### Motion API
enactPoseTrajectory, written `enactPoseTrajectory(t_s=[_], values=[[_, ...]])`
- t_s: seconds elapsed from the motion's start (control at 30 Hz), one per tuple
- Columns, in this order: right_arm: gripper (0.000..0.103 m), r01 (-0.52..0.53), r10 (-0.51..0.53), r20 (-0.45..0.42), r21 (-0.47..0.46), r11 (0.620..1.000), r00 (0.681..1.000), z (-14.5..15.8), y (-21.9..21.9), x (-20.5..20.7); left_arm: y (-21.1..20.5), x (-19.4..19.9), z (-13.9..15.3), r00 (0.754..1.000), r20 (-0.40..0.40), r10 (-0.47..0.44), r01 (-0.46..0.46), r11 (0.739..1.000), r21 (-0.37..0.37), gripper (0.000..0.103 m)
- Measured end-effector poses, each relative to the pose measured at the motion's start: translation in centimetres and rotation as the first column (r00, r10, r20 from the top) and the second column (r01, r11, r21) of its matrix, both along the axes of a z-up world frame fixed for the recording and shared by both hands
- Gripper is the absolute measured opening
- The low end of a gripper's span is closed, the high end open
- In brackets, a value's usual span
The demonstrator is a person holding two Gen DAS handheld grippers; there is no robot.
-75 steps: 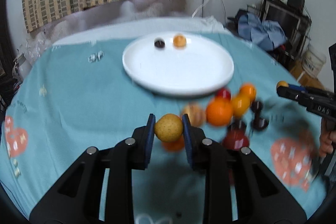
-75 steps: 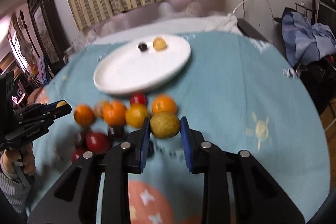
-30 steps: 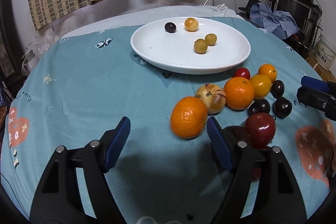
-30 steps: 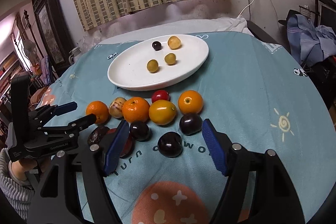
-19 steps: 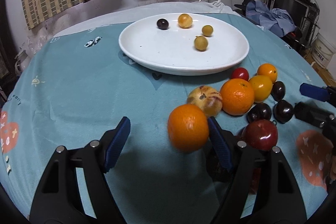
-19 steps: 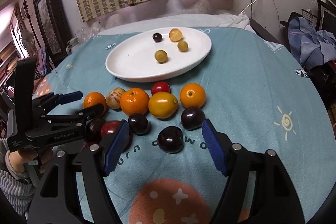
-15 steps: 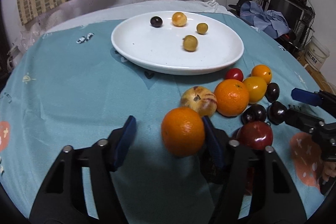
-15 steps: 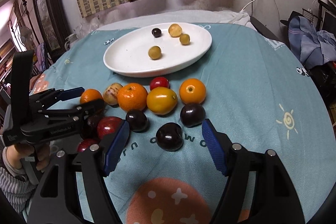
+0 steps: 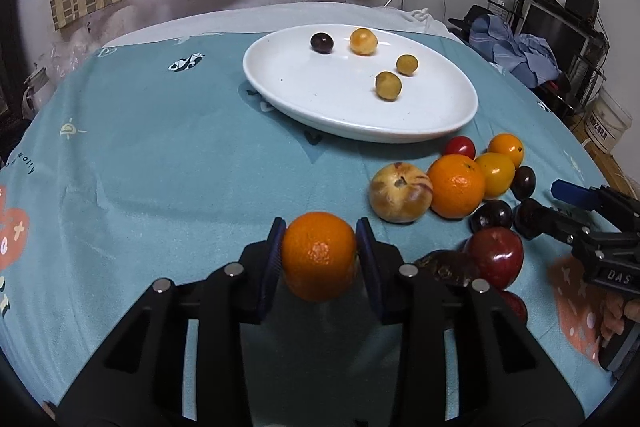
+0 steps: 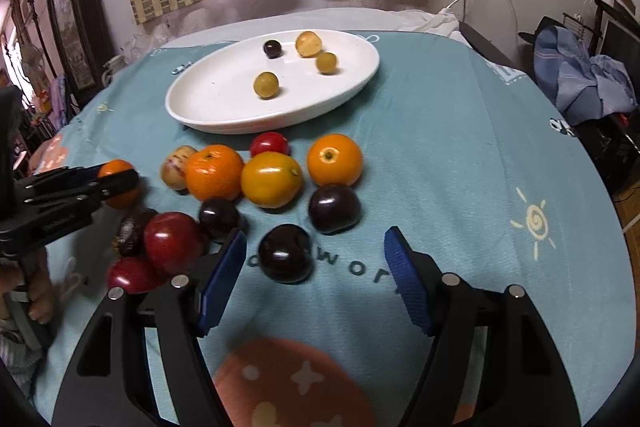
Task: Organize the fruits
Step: 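Place an orange with the left tool while the right tool places a dark plum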
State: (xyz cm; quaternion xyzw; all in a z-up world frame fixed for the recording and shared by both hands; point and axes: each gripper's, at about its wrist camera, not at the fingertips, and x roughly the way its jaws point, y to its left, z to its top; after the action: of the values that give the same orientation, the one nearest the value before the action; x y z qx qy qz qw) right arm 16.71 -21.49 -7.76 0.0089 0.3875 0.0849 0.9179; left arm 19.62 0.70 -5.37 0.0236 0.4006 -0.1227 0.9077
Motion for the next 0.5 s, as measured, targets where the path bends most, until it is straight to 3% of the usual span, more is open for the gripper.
enactPoseTrajectory(t_s=[0.23, 0.37, 0.5], values=[[0.05, -0.04, 0.041, -0.011, 0.052, 0.998, 0.999, -0.1, -0.2, -0.3, -0.3, -0.1, 0.2, 1.0, 0.008, -0.009, 0.009, 1.0, 0.007, 0.037], [0.044, -0.107, 0.107, -0.055, 0.003, 0.994, 0.993, -0.9, 1.8, -0.5, -0.3, -0.1, 0.1, 1.0, 0.012, -0.012, 0.011, 1.0, 0.018, 0.037], [0.035, -0.081, 0.085, -0.062, 0.061, 0.995, 0.994, -1.0, 0.9, -0.1, -0.5, 0.0, 0.0, 1.0, 0.009, -0.017, 0.017, 1.0, 0.024, 0.037]])
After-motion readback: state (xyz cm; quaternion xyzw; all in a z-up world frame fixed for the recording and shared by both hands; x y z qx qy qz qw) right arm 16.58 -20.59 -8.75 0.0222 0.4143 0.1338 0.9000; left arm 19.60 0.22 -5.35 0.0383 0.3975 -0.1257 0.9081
